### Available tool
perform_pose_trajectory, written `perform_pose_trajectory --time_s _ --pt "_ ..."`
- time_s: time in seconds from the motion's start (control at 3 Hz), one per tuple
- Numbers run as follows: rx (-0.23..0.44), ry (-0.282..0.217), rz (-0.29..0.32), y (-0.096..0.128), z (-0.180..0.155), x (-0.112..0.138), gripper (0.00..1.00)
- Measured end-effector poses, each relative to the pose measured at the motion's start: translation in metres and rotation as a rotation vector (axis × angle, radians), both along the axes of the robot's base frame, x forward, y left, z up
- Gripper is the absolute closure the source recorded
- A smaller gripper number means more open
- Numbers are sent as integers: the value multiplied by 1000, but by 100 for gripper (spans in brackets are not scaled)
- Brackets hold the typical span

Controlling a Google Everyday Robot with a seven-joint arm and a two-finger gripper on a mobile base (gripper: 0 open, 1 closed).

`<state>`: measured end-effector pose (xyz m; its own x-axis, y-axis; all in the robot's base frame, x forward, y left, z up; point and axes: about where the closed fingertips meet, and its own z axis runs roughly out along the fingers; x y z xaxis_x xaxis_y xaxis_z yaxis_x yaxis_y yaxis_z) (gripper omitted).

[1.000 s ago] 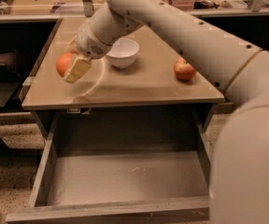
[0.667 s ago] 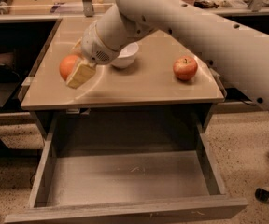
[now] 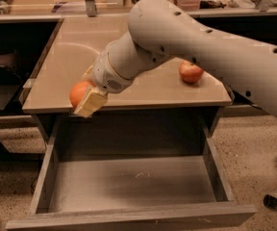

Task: Place orange into top drawer

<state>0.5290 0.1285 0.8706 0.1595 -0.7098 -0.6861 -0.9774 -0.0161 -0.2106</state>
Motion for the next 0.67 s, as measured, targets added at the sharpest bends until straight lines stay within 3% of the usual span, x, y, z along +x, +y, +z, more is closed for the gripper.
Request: perform_pose_trajectory --time_s 0.33,0.67 --pt "1 -1 0 0 1 0 100" --pt "-15 36 -20 -7 -4 -32 100"
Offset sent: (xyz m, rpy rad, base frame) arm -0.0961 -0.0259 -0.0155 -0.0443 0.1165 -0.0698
